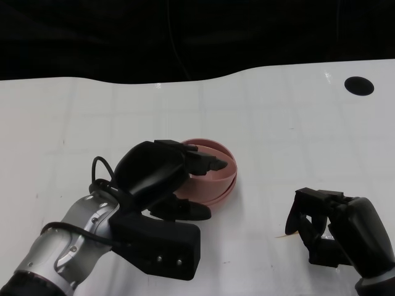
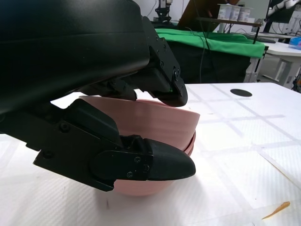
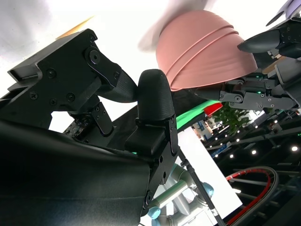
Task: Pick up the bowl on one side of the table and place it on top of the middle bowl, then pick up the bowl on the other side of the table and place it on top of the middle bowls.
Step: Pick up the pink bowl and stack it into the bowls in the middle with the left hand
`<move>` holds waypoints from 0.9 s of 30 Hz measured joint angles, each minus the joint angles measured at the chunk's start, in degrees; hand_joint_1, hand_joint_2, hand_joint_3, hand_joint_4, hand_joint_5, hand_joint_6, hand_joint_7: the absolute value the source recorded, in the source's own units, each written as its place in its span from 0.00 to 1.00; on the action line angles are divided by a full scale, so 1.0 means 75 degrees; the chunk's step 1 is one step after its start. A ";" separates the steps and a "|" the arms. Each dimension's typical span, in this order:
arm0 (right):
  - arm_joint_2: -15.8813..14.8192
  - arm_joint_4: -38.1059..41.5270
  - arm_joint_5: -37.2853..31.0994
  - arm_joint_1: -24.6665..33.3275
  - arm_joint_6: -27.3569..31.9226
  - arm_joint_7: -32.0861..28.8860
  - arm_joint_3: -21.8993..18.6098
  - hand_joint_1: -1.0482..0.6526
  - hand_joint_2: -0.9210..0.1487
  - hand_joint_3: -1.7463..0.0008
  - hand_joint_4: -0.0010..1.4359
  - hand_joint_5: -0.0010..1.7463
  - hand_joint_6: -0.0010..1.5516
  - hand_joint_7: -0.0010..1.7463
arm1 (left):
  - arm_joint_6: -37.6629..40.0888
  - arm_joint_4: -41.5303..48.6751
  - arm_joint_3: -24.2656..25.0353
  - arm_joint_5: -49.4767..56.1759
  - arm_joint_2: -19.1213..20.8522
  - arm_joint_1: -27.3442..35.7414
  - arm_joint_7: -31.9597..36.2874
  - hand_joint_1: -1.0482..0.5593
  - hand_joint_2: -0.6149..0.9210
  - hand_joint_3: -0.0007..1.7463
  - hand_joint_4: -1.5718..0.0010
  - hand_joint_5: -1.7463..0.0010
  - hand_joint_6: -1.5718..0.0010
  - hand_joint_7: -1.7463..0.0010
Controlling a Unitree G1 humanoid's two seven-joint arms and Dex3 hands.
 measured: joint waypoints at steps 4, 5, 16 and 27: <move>0.0000 0.0000 0.0000 0.0000 0.0001 -0.0001 0.0000 0.51 0.40 0.26 0.64 1.00 0.46 0.95 | -0.0021 0.0003 0.0000 0.0002 0.0009 0.0041 0.0016 0.11 1.00 0.27 0.71 1.00 0.63 1.00; -0.0001 0.0000 0.0000 0.0000 0.0001 -0.0001 0.0000 0.51 0.40 0.25 0.64 1.00 0.46 0.95 | -0.0030 0.0007 0.0000 0.0004 0.0009 0.0064 0.0077 0.11 1.00 0.27 0.72 1.00 0.63 1.00; -0.0005 0.0001 0.0007 0.0001 -0.0023 0.0010 -0.0010 0.52 0.42 0.24 0.65 1.00 0.46 0.95 | -0.0168 0.0409 -0.0165 0.0345 -0.0011 0.0204 0.0913 0.10 1.00 0.35 0.97 1.00 0.85 1.00; -0.0013 -0.0010 0.0147 0.0006 -0.0064 0.0104 -0.0022 0.51 0.43 0.24 0.64 1.00 0.46 0.95 | 0.0416 0.1462 -0.0857 0.1378 -0.0285 0.0183 0.2135 0.08 1.00 0.48 1.00 1.00 1.00 1.00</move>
